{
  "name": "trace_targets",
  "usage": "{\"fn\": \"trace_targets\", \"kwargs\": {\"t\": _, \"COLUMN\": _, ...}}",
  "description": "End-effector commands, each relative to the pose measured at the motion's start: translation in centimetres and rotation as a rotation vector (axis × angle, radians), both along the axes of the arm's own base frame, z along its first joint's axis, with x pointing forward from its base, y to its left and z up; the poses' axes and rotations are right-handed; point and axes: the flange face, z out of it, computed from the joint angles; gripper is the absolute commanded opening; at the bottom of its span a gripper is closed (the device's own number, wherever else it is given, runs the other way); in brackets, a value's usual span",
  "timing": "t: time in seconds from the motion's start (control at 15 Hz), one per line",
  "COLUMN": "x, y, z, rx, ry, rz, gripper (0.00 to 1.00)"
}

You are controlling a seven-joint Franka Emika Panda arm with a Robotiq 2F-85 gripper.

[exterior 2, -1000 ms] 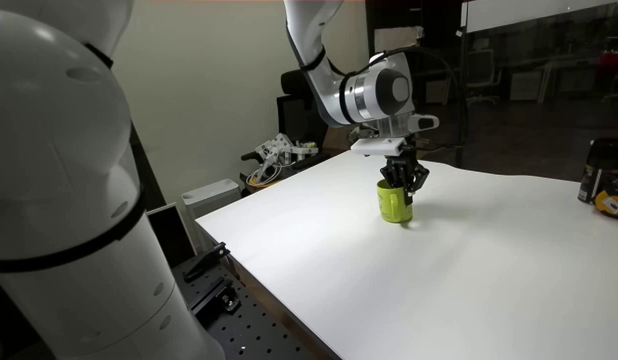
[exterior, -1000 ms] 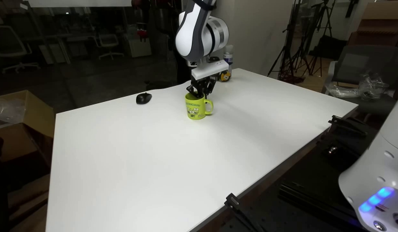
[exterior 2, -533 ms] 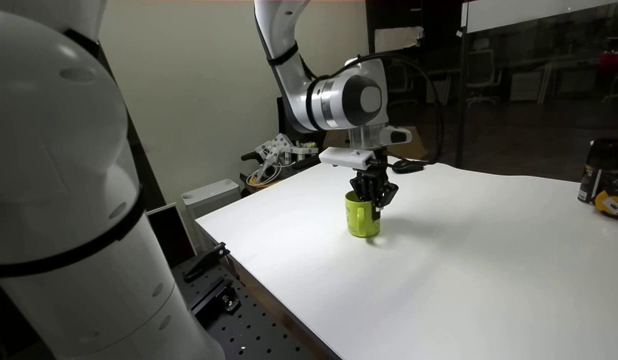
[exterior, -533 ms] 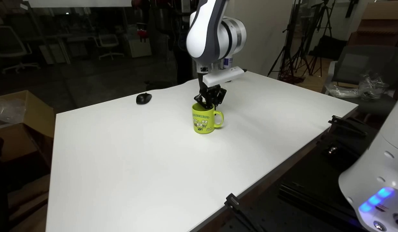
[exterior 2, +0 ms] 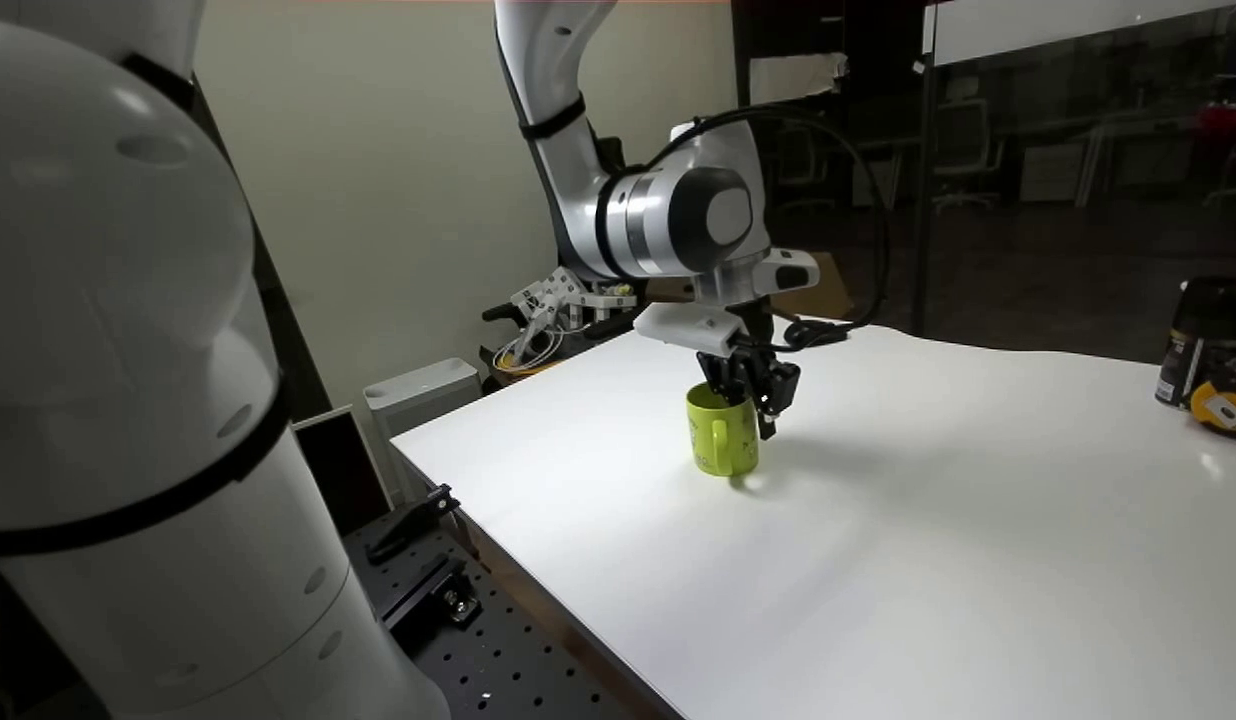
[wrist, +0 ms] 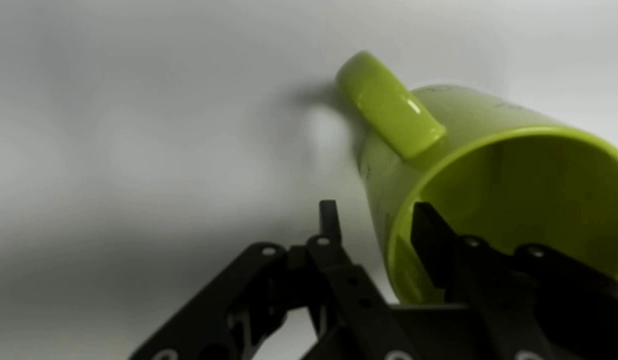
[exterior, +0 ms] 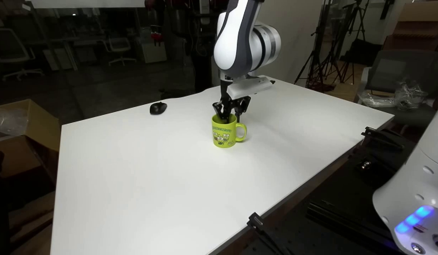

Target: Move the yellow mug forward

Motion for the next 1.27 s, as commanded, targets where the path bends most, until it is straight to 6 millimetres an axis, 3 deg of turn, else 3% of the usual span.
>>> {"fn": "trace_targets", "kwargs": {"t": 0.0, "x": -0.5, "y": -0.4, "z": 1.3, "rx": 0.010, "ry": -0.030, "rz": -0.010, "gripper": 0.76}}
{"fn": "trace_targets", "kwargs": {"t": 0.27, "x": -1.5, "y": 0.5, "z": 3.3, "rx": 0.070, "ry": 0.019, "rz": 0.057, "gripper": 0.99}}
{"fn": "trace_targets", "kwargs": {"t": 0.53, "x": -3.5, "y": 1.0, "z": 7.0, "rx": 0.128, "ry": 0.065, "rz": 0.122, "gripper": 1.00}}
{"fn": "trace_targets", "kwargs": {"t": 0.87, "x": -5.5, "y": -0.6, "z": 12.4, "rx": 0.087, "ry": -0.027, "rz": 0.074, "gripper": 1.00}}
{"fn": "trace_targets", "kwargs": {"t": 0.93, "x": -5.5, "y": -1.0, "z": 12.7, "rx": 0.084, "ry": -0.024, "rz": 0.054, "gripper": 1.00}}
{"fn": "trace_targets", "kwargs": {"t": 1.0, "x": -4.3, "y": -0.4, "z": 11.4, "rx": 0.099, "ry": -0.013, "rz": 0.093, "gripper": 1.00}}
{"fn": "trace_targets", "kwargs": {"t": 1.2, "x": -5.1, "y": -1.1, "z": 12.5, "rx": 0.092, "ry": -0.028, "rz": 0.080, "gripper": 1.00}}
